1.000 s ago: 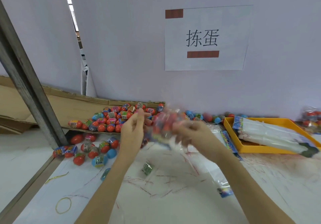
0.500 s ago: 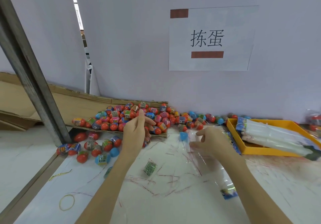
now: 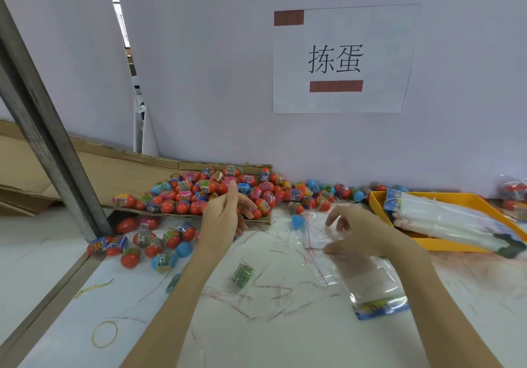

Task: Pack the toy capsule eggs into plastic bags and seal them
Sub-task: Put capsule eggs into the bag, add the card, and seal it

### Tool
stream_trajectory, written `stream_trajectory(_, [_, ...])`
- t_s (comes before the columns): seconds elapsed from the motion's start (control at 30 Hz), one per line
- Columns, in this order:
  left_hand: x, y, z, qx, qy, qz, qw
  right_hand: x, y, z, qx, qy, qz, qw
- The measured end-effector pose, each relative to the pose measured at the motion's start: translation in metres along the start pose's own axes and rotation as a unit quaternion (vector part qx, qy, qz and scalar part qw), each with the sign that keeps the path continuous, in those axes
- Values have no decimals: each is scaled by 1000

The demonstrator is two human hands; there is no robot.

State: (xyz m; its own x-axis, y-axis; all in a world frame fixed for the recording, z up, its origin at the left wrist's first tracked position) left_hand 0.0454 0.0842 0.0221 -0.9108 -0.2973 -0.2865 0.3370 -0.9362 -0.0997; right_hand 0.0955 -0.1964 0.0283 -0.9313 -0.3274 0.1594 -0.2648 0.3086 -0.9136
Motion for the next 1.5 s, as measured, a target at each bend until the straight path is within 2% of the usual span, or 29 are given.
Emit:
stream_trajectory(0.07, [0,1,0,-4,3,-6,1000,-5,2,0,-21,22,13,999])
stream_trajectory(0.17, [0,2,-1,-3,1,-16,1000,-11,4,-2,-22,0,51,998])
stream_trajectory(0.23, [1,2,-1,-6,-2,-20,1000,-10,-1,-4,-67,-36,123,989])
stream_trajectory(0.3, [2,4,1,-22,8,-32,999,-5,-6,-9,-161,-79,209,961])
stream_trajectory(0.37, [6,8,4,-59,28,-74,995,-1,-5,-18,-235,-119,253,931])
stream_trajectory(0.43, [11,18,3,-58,21,-153,986,-2,1,-29,-265,-147,259,917])
stream_trajectory(0.53, [20,32,2,-66,18,-211,975,-5,13,-46,-287,-183,252,906])
stream_trajectory(0.73, [18,27,3,-44,-6,-181,983,-2,16,-63,-370,-216,231,874])
stream_trajectory(0.93, [12,16,3,-39,-22,-178,983,-5,16,-56,-486,-131,147,852])
stream_trajectory(1.1, [11,16,2,-55,-9,-192,980,-4,18,-58,-537,-94,122,830])
stream_trajectory(1.27, [10,13,4,-28,-13,-167,985,-5,17,-54,-628,-42,84,772])
stream_trajectory(1.43, [8,9,6,-16,-17,-148,989,-10,20,-48,-679,-9,34,733])
stream_trajectory(1.5, [7,8,4,-19,-26,-144,989,-11,20,-47,-685,-6,35,728])
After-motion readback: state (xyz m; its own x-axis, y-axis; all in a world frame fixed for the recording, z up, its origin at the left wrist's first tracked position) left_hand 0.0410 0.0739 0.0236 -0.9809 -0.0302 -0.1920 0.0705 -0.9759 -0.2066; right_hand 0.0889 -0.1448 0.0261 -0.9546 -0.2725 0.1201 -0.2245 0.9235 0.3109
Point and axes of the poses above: each hand's wrist, its own x-axis away from the middle knuckle, its own y-axis out of the palm, z = x × y, the point moved 3 cm from there along -x, towards the middle knuckle, and after that the axes turned 1 degree about x, right-handed, at the moved point
